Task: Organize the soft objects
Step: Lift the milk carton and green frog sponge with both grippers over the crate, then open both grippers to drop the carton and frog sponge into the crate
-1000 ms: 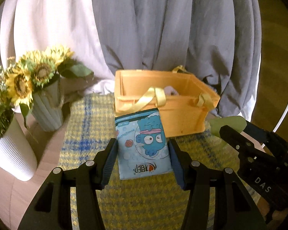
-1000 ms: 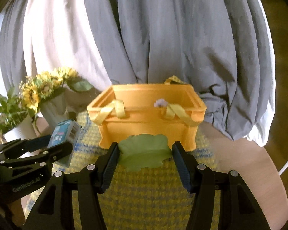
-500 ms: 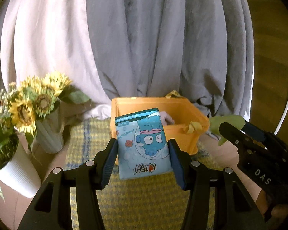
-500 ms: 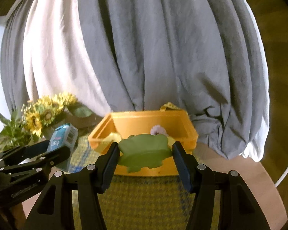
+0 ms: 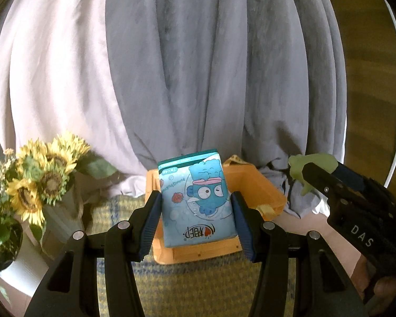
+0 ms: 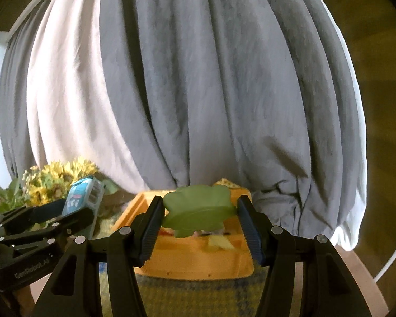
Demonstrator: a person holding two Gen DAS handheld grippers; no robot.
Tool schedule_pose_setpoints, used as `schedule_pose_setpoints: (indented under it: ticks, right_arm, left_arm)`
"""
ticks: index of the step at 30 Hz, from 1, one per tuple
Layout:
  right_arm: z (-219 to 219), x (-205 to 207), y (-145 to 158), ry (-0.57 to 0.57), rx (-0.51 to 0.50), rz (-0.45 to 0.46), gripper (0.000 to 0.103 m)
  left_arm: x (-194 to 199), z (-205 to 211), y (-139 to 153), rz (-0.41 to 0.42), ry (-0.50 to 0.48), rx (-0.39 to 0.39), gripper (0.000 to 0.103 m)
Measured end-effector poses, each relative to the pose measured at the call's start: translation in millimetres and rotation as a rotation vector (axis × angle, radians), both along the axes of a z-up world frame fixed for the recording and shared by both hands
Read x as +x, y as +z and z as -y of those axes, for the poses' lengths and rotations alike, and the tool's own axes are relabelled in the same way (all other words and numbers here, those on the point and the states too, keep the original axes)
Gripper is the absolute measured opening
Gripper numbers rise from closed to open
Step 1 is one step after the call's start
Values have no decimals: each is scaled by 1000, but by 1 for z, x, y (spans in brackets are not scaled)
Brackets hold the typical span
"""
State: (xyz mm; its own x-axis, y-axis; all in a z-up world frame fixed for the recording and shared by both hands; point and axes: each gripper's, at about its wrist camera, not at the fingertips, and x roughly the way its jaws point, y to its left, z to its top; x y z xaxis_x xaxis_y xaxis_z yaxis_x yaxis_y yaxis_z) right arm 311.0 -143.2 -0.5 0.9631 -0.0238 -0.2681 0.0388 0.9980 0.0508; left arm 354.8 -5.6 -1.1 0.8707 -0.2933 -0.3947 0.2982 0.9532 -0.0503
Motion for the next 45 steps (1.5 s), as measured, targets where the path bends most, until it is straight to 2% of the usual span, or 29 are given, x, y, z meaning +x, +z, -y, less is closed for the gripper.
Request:
schedule_pose_setpoints:
  ticks: [13, 19, 29, 45]
  right_arm:
    - [6, 26, 19, -7, -22, 73, 58]
    - [7, 44, 21, 0, -20, 73, 58]
    - [14, 88, 10, 6, -8, 14, 58]
    - [29, 151, -30, -15, -29, -125, 58]
  left_arm:
    - [33, 9, 19, 66, -12, -12, 52]
    - [54, 11, 19, 78, -13, -10, 52]
    - [88, 22, 8, 44, -10, 15, 52]
    - [145, 44, -40, -102, -16, 67, 52]
